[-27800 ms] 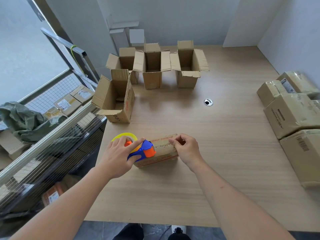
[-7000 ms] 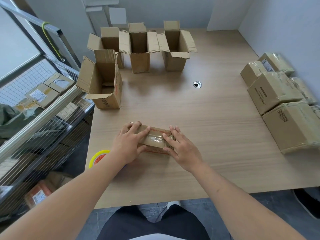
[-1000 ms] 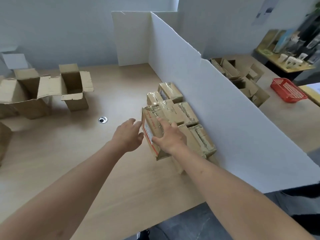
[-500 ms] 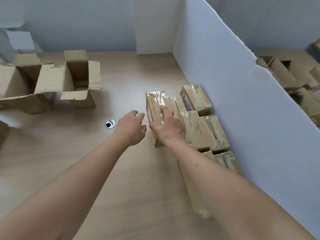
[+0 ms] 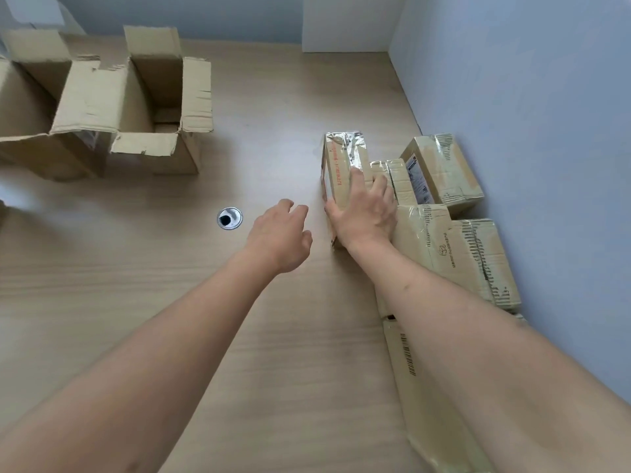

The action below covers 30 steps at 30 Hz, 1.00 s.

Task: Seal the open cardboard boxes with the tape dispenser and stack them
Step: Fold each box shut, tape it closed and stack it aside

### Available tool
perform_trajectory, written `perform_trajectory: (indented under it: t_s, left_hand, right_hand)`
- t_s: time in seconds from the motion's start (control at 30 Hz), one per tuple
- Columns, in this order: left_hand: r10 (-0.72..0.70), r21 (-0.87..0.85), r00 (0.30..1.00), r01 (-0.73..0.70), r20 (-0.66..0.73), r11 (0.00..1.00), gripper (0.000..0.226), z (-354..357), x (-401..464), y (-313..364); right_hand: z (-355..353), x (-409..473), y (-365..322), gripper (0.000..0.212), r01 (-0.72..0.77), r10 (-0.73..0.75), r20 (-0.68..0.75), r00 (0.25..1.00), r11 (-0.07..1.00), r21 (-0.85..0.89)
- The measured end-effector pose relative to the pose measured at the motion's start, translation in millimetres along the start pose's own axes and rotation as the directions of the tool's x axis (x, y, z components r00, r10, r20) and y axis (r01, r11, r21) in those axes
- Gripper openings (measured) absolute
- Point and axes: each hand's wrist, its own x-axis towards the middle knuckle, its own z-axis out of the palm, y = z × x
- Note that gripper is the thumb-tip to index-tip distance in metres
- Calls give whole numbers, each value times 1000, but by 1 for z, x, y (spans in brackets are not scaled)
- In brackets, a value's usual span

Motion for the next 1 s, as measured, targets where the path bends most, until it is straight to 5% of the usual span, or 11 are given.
perform_trajectory:
  t_s: [0.33,0.53,1.0]
  left_hand:
    - [17,10,1000,-17,-16,1000,46,-17,-10,1]
    - [48,61,997,-44,-63,997,45,-64,-38,13]
    - [-38,123,985,59,-169,991,52,-116,-219,23]
  right_hand:
    - [-9,-2,-3,77,-33,35,31,999,999,-42]
    - [-59,-29,-11,59,142,-146,120,982,989,41]
    - [-182,-163,-28,58,446,-448,179,876,893,55]
